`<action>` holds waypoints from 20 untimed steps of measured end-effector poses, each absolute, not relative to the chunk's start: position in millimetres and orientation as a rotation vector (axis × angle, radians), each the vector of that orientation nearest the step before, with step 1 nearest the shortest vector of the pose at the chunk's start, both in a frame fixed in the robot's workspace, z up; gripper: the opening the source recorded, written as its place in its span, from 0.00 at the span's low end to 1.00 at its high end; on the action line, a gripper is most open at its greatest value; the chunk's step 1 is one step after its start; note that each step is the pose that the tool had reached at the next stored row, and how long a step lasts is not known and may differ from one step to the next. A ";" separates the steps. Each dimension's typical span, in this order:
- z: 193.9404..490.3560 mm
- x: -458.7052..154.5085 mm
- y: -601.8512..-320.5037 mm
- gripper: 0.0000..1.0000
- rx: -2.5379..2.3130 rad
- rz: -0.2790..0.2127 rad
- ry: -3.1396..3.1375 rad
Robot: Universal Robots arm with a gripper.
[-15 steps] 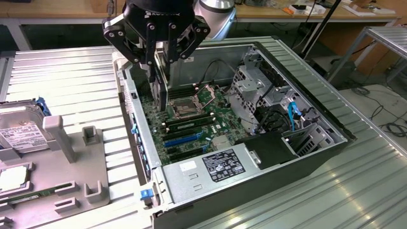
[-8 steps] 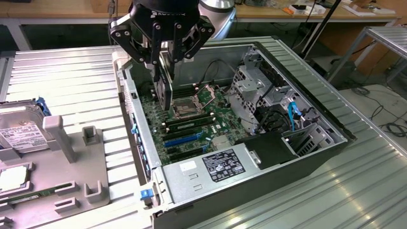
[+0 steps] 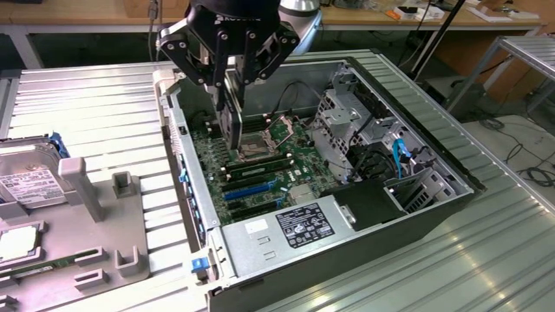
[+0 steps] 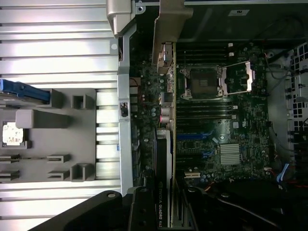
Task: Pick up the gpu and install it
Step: 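Pick up the gpu and move the gpu toward the slot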
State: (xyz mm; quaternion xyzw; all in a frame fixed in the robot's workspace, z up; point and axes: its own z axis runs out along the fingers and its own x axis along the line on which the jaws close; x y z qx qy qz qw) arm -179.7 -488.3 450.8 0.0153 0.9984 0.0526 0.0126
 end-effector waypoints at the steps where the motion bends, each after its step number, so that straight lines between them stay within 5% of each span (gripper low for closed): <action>1: 450.8 -178.4 -488.3 0.27 0.048 0.164 3.112; 20: 450.8 -158.8 -488.3 0.27 0.048 0.164 3.112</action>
